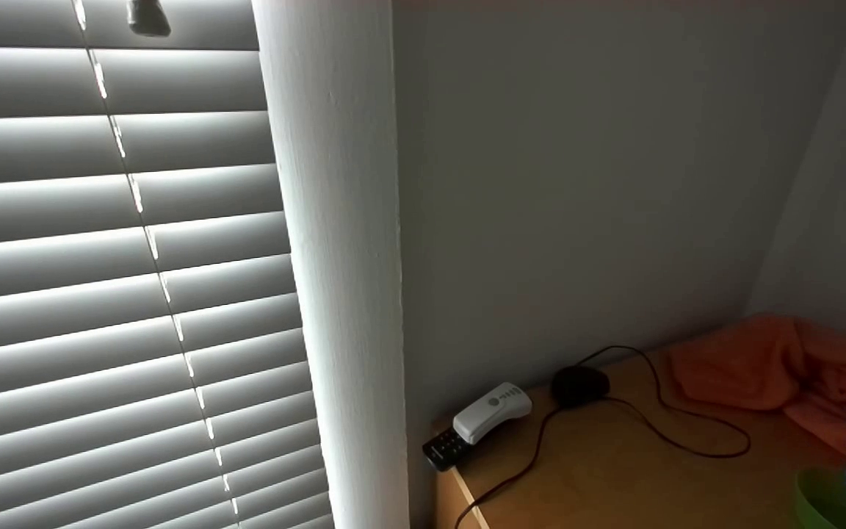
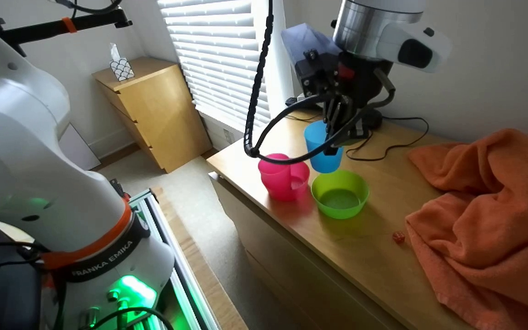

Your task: Swap the pink cup and blue cup's positions

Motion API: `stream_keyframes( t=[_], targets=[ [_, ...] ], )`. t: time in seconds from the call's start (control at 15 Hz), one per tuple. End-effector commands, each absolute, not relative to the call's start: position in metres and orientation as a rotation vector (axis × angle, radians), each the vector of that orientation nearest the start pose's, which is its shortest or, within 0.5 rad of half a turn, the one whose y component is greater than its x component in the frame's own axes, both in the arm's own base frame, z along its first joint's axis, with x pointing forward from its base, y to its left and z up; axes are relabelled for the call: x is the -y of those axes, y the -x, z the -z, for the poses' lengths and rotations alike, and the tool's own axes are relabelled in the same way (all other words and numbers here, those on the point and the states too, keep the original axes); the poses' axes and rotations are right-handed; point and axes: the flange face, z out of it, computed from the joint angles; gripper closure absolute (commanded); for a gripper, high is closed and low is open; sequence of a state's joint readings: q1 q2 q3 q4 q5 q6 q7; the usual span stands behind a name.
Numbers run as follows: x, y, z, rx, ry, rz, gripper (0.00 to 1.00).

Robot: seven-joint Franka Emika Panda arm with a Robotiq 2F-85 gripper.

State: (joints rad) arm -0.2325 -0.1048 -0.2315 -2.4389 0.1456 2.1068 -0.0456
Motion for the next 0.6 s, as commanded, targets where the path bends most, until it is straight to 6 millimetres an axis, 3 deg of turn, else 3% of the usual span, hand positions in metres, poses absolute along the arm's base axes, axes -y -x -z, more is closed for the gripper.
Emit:
stream_keyframes(
  t=[0.0,0.53],
  targets=[
    [0.21,-0.394,-0.309,-0.816,2.824,-0.287,0.99],
    [0.21,-0.416,-0.269,-0.936,2.726,-0.291,0.99]
  ],
)
